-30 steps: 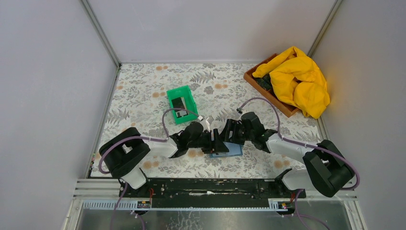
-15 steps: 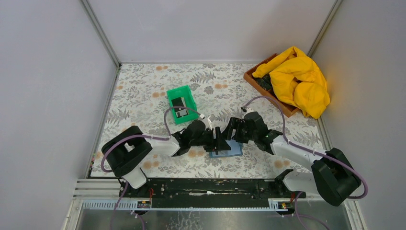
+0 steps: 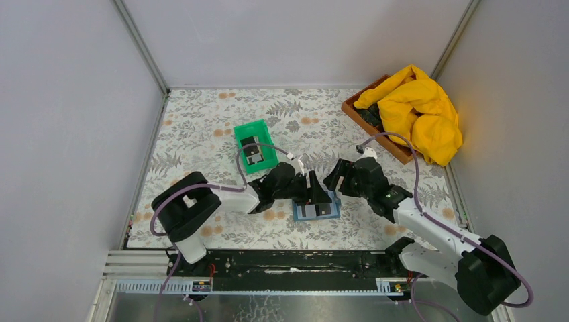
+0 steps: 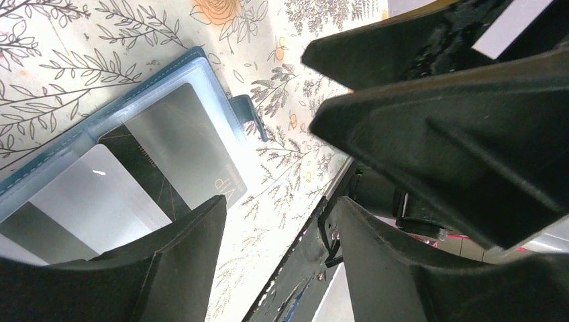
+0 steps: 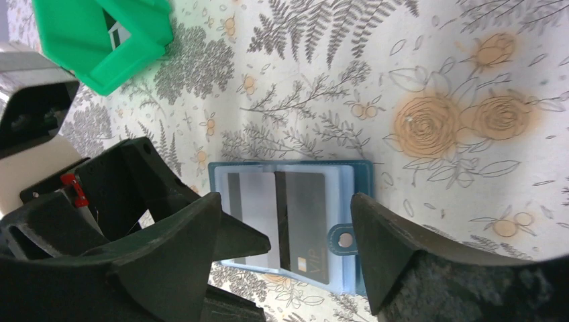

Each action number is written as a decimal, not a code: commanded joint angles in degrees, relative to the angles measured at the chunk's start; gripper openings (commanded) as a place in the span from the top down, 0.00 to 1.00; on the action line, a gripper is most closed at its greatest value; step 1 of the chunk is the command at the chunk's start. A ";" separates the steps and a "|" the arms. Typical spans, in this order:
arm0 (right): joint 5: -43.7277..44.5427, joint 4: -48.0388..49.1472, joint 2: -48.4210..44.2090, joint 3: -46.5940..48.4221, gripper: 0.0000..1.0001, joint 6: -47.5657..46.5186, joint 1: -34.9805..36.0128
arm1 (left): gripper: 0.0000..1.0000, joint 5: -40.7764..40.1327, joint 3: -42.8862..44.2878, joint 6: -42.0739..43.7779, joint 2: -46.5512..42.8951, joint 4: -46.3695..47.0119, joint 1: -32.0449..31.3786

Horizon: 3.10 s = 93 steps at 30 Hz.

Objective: Take the credit cards out of the card holder

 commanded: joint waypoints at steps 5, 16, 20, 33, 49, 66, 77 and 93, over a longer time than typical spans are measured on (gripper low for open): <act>-1.92 2.34 0.57 -0.42 0.46 -2.77 -0.74 | 0.32 -2.17 -2.28 1.85 -2.68 2.32 -0.32; -8.88 7.14 8.92 0.50 0.96 -2.65 3.36 | 0.99 -7.21 -12.23 2.24 -8.52 0.28 -0.33; -11.68 9.41 10.24 -0.24 1.00 -1.98 4.57 | 1.00 -7.35 -13.26 1.72 -7.22 1.86 -0.35; -15.15 15.19 13.11 -3.81 1.00 0.51 4.70 | 1.00 -4.72 -15.78 0.53 -2.87 7.61 0.93; -14.98 15.30 13.73 -3.85 1.00 0.28 4.65 | 1.00 -4.72 -16.56 2.38 -6.47 4.19 3.20; -13.47 15.92 14.80 -5.37 0.98 0.14 4.62 | 1.00 -6.51 -17.90 3.61 -3.76 4.28 3.74; -15.16 20.51 18.54 -7.56 0.39 -0.22 4.62 | 1.00 -4.81 -18.33 2.73 -0.01 7.85 4.16; -17.70 24.07 15.24 -9.60 0.79 -0.15 4.54 | 1.00 -3.63 -17.65 2.38 3.37 9.73 4.61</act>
